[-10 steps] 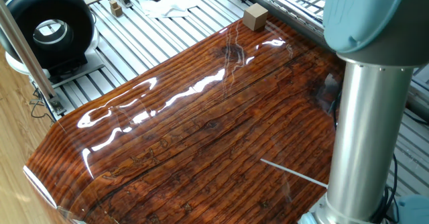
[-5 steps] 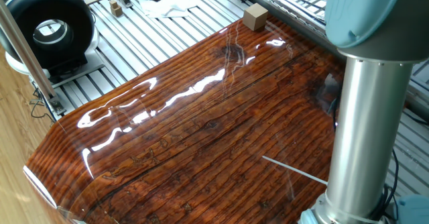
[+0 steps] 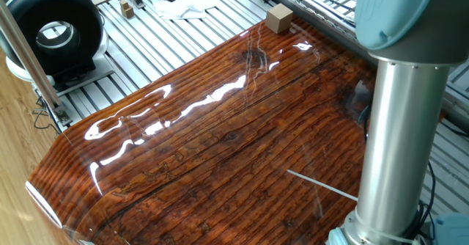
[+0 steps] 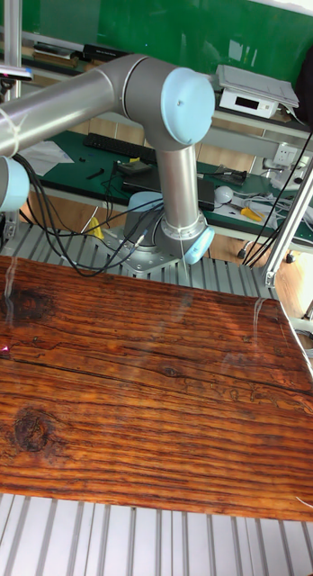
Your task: Use the gripper to push the small block from left to right
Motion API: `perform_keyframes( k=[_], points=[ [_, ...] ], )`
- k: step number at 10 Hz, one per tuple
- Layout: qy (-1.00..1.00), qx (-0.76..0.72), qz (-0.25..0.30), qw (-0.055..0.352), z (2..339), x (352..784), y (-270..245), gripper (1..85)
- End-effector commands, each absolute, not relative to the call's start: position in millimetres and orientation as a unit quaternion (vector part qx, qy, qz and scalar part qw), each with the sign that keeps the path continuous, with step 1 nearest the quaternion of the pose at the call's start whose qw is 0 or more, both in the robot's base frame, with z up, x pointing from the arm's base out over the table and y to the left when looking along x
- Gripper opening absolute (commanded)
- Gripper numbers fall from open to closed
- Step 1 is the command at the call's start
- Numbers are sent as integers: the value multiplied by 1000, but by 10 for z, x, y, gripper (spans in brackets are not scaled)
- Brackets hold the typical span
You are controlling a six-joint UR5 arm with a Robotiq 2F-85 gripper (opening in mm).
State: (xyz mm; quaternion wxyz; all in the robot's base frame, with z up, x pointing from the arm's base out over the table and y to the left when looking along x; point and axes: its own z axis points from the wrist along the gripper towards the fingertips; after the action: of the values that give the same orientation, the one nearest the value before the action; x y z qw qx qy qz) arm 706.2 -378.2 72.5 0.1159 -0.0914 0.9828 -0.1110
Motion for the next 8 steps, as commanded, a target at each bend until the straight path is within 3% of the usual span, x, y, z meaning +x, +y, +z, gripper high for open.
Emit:
perform_keyframes(
  k=[1, 5, 8],
  points=[
    [984, -104, -100, 108, 684, 7026, -3738, 10],
    [975, -172, -111, 88, 494, 7055, -3763, 10],
    [977, -158, -97, 105, 504, 7146, -3684, 10]
  ],
)
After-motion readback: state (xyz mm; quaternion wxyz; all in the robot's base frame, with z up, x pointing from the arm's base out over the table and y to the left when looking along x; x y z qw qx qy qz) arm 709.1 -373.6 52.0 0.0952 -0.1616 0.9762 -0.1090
